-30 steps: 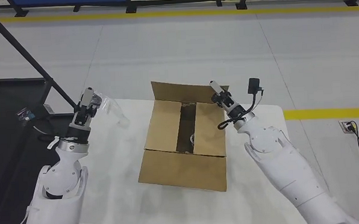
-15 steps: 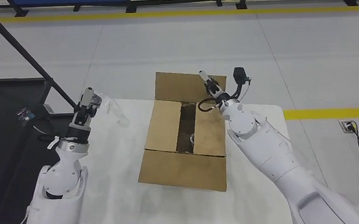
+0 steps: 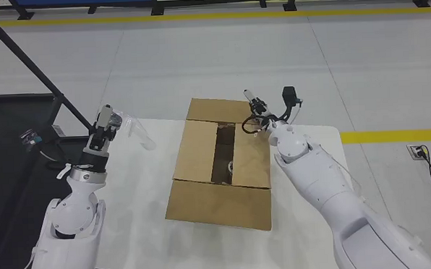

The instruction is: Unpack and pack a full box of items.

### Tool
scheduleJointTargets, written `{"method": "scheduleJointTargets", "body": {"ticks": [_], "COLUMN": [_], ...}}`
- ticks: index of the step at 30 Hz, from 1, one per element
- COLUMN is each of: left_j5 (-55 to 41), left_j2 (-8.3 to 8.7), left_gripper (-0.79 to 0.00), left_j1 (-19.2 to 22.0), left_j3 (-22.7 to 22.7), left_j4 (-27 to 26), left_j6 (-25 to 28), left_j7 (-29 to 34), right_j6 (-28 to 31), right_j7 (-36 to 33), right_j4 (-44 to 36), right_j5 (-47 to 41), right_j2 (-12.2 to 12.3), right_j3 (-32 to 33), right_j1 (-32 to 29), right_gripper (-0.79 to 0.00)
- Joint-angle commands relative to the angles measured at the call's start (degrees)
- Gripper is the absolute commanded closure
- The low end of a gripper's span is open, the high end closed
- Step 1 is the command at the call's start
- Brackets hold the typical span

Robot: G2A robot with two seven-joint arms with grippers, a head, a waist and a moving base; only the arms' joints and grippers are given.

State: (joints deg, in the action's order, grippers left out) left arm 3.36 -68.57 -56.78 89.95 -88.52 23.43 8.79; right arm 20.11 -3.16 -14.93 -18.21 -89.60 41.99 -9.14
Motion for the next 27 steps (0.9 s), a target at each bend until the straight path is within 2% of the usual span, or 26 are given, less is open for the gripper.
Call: {"method": "scheduleJointTargets", "body": {"ticks": [1, 4, 7, 12, 16, 22, 27], "left_j5": [0.0, 0.0, 0.0, 0.0, 0.0, 0.0, 0.0], "left_j2": [0.0, 0.0, 0.0, 0.0, 0.0, 0.0, 0.0], "left_gripper": [-0.785, -0.785, -0.785, -0.785, -0.785, -0.785, -0.785], "left_j1": [0.0, 0.0, 0.0, 0.0, 0.0, 0.0, 0.0], "left_j3": [0.0, 0.0, 0.0, 0.0, 0.0, 0.0, 0.0], "left_j4": [0.0, 0.0, 0.0, 0.0, 0.0, 0.0, 0.0], "left_j6": [0.0, 0.0, 0.0, 0.0, 0.0, 0.0, 0.0], "left_j7": [0.0, 0.0, 0.0, 0.0, 0.0, 0.0, 0.0], "right_j6": [4.76, 9.92, 12.72, 11.08, 7.84, 1.37, -1.22], "right_j7": [-1.68, -9.69, -23.22, -37.91, -41.94, -40.63, -40.71], "right_j4": [-0.13, -0.9, -2.21, -3.95, -5.1, -5.07, -4.98], "right_j5": [-2.07, -5.36, -8.63, -6.77, -2.83, 1.94, 2.24], "right_j2": [0.0, 0.24, 0.75, 1.22, 1.03, 0.19, -0.75], "right_j3": [1.33, 3.16, 4.72, 4.23, 2.75, 1.0, 0.79], "right_j1": [-0.19, -0.62, -1.06, -1.36, -1.46, -1.56, -1.92], "right_gripper": [-0.785, -0.785, -0.785, -0.785, -0.785, -0.785, -0.785]}}
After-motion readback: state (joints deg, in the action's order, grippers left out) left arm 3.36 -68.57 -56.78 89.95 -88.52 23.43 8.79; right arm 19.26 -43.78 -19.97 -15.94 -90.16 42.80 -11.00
